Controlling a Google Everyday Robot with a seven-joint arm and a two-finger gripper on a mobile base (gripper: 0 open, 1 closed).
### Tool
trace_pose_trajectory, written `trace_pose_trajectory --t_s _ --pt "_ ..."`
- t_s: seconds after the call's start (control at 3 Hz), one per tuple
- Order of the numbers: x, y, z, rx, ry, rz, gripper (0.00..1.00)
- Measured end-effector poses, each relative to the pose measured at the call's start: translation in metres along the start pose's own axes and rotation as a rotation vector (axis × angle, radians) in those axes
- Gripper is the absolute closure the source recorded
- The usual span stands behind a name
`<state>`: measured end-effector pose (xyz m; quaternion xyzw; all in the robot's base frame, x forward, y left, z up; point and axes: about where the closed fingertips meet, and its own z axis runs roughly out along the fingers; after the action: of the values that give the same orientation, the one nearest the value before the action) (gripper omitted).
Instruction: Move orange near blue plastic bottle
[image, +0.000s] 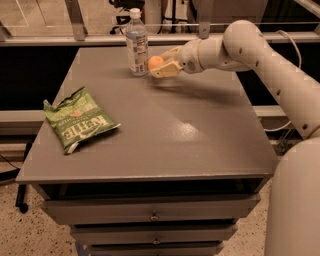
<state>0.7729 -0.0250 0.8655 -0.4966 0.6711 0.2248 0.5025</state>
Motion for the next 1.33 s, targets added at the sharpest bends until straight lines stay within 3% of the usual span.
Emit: trace_pose_trajectory --t_s 0.33,1.0,1.33 --pt "-0.0009 0.0036 0.0164 -0.037 -0.014 0.013 0.52" --pt "0.0026 0.0074 0.0252 -0.055 -0.020 0.027 0.06" --pt "0.0047 0.0089 0.0255 -0.056 -0.020 0.032 0.00"
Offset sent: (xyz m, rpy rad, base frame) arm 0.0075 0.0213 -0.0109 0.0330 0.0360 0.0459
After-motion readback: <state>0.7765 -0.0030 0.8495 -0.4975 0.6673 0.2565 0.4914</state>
